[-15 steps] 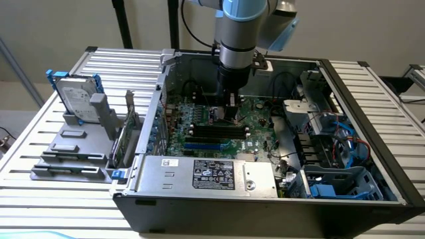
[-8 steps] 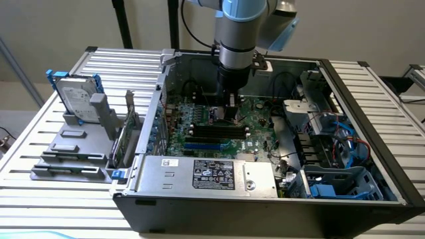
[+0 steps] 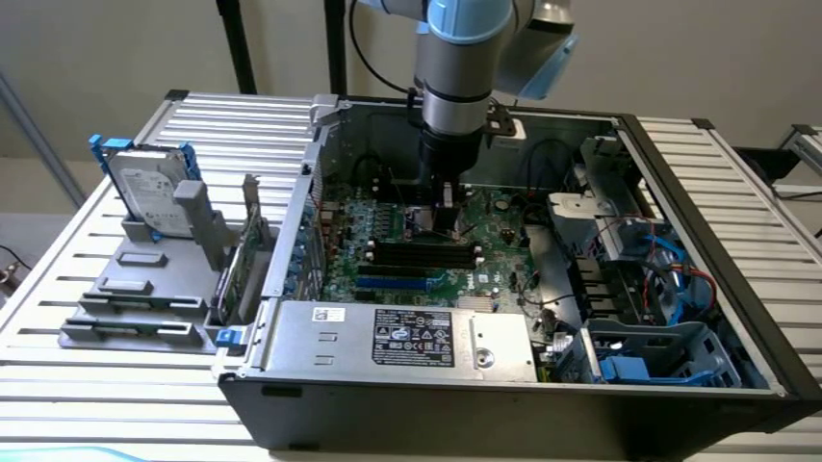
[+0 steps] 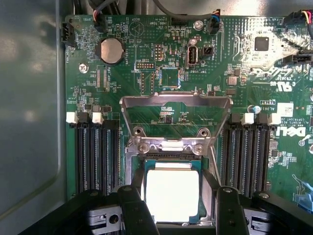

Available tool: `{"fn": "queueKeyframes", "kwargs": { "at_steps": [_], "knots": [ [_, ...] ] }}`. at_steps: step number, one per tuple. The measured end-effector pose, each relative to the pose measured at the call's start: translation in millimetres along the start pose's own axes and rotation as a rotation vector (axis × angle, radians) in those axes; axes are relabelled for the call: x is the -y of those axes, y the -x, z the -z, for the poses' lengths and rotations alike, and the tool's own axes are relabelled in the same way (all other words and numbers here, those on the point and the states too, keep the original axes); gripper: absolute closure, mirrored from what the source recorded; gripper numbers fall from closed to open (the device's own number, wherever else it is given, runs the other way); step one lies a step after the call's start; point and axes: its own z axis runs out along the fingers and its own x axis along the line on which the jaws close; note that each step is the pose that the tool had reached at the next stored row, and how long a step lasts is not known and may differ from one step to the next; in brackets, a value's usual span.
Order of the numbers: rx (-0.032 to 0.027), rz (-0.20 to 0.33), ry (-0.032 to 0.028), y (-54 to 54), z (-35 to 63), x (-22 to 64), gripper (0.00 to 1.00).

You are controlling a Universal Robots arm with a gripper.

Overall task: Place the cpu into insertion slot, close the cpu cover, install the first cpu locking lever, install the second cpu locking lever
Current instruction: 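Place the cpu into insertion slot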

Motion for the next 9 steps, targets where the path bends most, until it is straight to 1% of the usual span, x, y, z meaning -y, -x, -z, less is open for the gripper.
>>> {"fn": "queueKeyframes", "kwargs": {
  "at_steps": [5,9],
  "knots": [
    [-0.0002,0.0,0.0029,-0.2,-1.8,0.2,0.45],
    [0.0,0.0,0.0031,-0.9,-1.9,0.3,0.45]
  ]
}}
